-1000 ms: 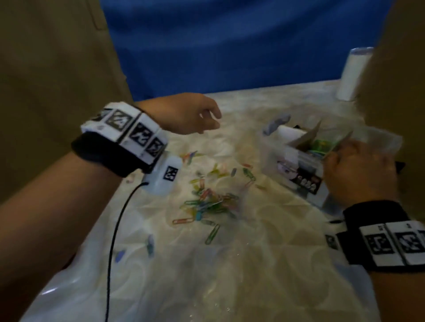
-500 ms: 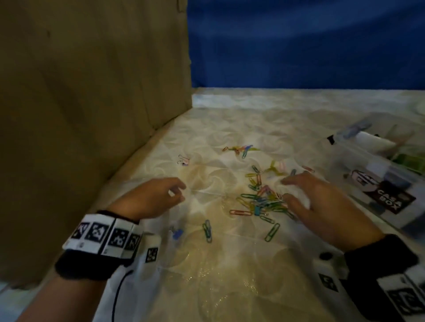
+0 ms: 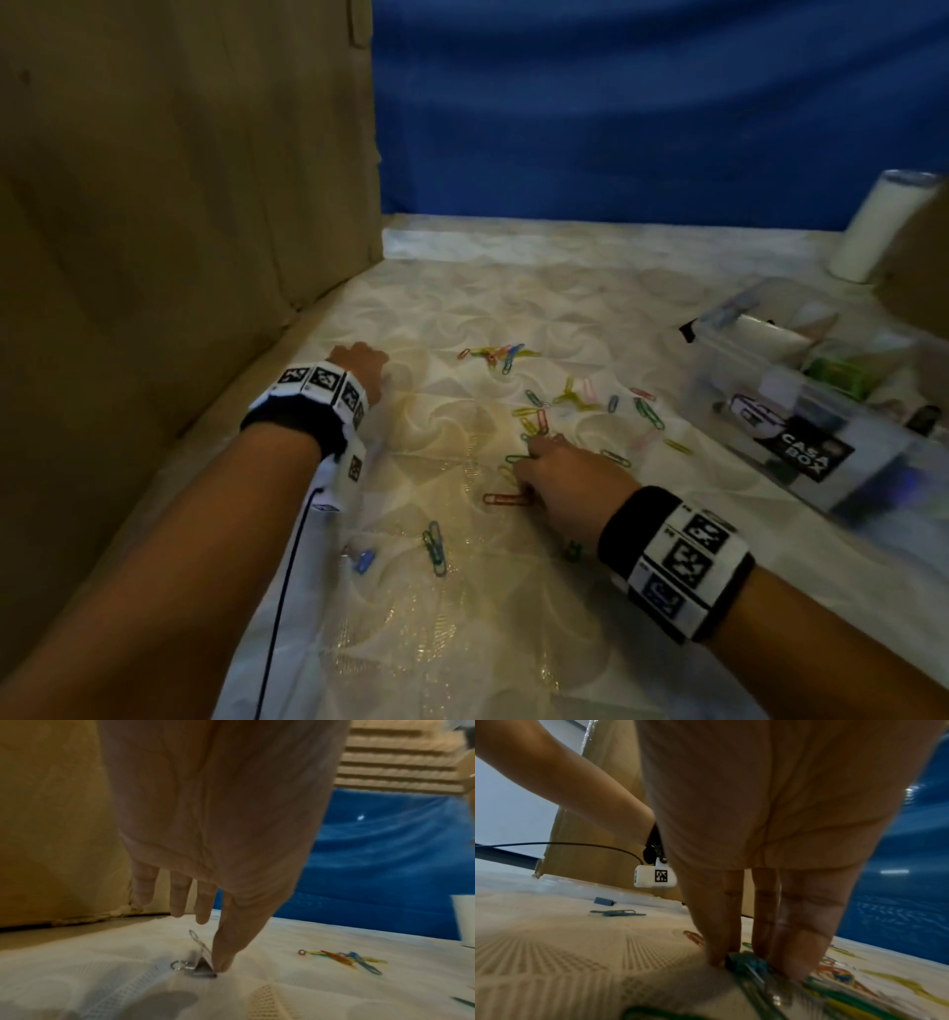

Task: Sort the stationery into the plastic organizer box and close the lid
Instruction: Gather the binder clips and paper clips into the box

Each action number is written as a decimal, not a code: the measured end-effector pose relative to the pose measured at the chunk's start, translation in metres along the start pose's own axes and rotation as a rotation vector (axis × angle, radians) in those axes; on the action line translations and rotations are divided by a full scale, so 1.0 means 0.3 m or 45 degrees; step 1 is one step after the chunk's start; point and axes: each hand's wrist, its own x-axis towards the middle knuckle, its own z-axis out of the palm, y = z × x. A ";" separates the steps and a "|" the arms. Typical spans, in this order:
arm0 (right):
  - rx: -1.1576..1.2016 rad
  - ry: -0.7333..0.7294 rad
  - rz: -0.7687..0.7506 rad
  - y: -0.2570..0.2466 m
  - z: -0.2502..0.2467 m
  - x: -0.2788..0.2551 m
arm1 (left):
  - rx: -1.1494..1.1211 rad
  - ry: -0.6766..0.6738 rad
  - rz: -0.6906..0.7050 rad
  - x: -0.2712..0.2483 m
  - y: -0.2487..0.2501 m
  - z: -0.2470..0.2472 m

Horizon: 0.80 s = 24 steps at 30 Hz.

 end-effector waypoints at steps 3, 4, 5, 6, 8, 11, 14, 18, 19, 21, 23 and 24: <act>0.001 0.018 -0.011 0.000 -0.002 -0.017 | 0.051 0.036 0.026 0.044 -0.024 0.042; -0.019 0.018 -0.017 -0.003 0.000 -0.026 | 0.064 0.070 0.027 0.046 -0.025 0.055; -0.038 0.016 -0.027 -0.007 0.002 -0.035 | 0.080 0.103 0.027 0.040 -0.014 0.054; -0.053 0.011 -0.046 -0.013 0.005 -0.044 | 0.096 0.126 0.033 0.031 0.001 0.052; -0.058 -0.004 -0.095 -0.026 0.012 -0.062 | 0.118 0.082 0.028 0.021 0.035 0.039; -0.043 -0.030 -0.133 -0.028 0.009 -0.066 | 0.065 0.003 0.060 -0.002 0.103 -0.012; 0.007 -0.017 -0.113 -0.024 0.003 -0.058 | -0.126 0.050 0.263 -0.045 0.201 -0.080; 0.058 0.006 -0.107 -0.022 0.025 -0.056 | -0.347 0.099 0.487 -0.106 0.327 -0.162; 0.104 0.012 -0.104 -0.012 0.034 -0.054 | -0.373 0.112 0.527 -0.121 0.349 -0.176; 0.227 0.013 -0.091 0.025 0.042 -0.048 | -0.410 0.143 0.584 -0.153 0.378 -0.199; 0.359 0.010 -0.055 0.076 0.033 -0.051 | -0.424 0.164 0.615 -0.181 0.392 -0.212; 0.407 0.018 -0.025 0.101 0.023 -0.056 | -0.432 0.174 0.632 -0.192 0.393 -0.215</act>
